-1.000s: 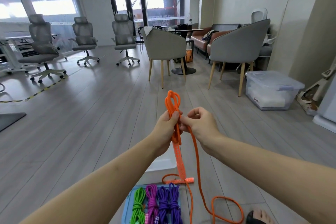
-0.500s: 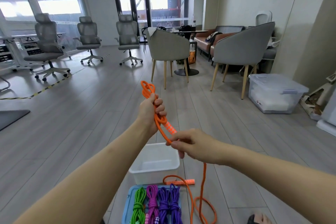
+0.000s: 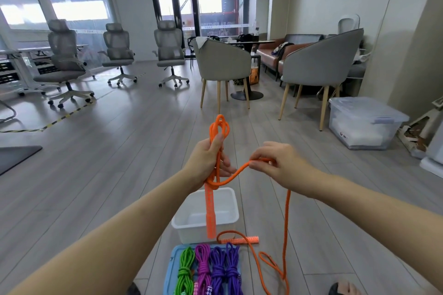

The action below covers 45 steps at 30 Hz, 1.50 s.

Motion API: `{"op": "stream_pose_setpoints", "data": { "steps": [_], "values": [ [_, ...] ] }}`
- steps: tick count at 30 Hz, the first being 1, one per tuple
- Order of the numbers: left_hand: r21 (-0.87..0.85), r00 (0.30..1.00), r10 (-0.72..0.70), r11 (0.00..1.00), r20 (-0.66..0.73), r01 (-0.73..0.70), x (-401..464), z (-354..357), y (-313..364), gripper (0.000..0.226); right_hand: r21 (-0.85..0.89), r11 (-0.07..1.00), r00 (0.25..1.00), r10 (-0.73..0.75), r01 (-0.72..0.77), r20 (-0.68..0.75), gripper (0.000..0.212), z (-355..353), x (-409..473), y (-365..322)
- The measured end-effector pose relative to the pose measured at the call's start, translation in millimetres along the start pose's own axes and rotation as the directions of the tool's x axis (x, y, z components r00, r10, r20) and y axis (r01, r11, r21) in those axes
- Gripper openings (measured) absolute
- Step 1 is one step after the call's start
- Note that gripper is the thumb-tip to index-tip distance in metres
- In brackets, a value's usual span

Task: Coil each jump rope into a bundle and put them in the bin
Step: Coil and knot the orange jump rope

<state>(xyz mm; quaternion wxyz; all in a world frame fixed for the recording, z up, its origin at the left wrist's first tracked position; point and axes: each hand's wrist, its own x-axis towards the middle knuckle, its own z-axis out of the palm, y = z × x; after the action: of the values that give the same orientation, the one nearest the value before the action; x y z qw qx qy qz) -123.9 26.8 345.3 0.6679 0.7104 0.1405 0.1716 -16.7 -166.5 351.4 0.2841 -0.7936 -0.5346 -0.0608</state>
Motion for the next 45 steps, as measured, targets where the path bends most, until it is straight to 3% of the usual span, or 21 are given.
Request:
{"op": "stream_pose_setpoints", "data": {
  "steps": [6,10,13,17,20,24,29,33,36,39,42,45],
  "values": [
    [0.055,0.975,-0.075,0.996,0.207,0.065,-11,22,-5,0.064,-0.248,0.953,0.966,-0.215,0.175,-0.145,0.019,8,7,-3],
    [-0.031,0.972,-0.073,0.996,0.223,0.082,-13,33,-10,0.059,-0.331,0.918,0.94,-0.29,0.219,-0.183,0.014,11,9,-1],
    [-0.062,0.969,-0.098,0.991,0.226,0.115,-12,33,-12,0.046,-0.355,0.919,0.941,-0.261,0.173,-0.217,0.026,9,11,1],
    [0.047,0.924,-0.154,0.988,0.35,0.147,-13,27,-8,0.045,-0.312,0.949,0.968,-0.116,0.041,-0.224,0.051,3,9,14],
    [0.148,0.868,-0.24,0.97,0.435,0.194,-12,18,-1,0.044,-0.271,0.963,0.98,-0.04,-0.014,-0.193,0.055,0,6,26],
    [0.108,0.815,-0.274,0.961,0.511,0.255,-11,3,5,0.032,-0.107,0.989,0.979,0.082,-0.104,-0.188,0.038,-2,2,38],
    [-0.168,0.891,-0.152,0.955,0.427,0.243,-9,3,5,0.027,0.239,0.915,0.902,0.377,-0.327,-0.209,0.041,-2,-1,50],
    [-0.409,0.94,-0.061,0.889,0.335,0.204,-1,5,3,0.024,0.437,0.814,0.875,0.472,-0.383,-0.113,0.017,13,1,44],
    [-0.403,0.964,-0.061,0.9,0.259,0.165,2,5,1,0.026,0.514,0.771,0.857,0.501,-0.376,-0.125,0.021,30,4,30],
    [-0.404,0.979,-0.072,0.903,0.189,0.144,2,8,-3,0.029,0.6,0.708,0.79,0.58,-0.371,-0.196,0.023,37,10,12],
    [-0.364,0.989,-0.071,0.924,0.133,0.116,2,15,-7,0.029,0.739,0.589,0.769,0.621,-0.328,-0.154,0.037,39,17,-7],
    [-0.317,0.992,-0.031,0.946,0.123,0.069,0,23,-10,0.027,0.851,0.458,0.778,0.621,-0.257,-0.1,0.028,39,18,-22]
  ]
}}
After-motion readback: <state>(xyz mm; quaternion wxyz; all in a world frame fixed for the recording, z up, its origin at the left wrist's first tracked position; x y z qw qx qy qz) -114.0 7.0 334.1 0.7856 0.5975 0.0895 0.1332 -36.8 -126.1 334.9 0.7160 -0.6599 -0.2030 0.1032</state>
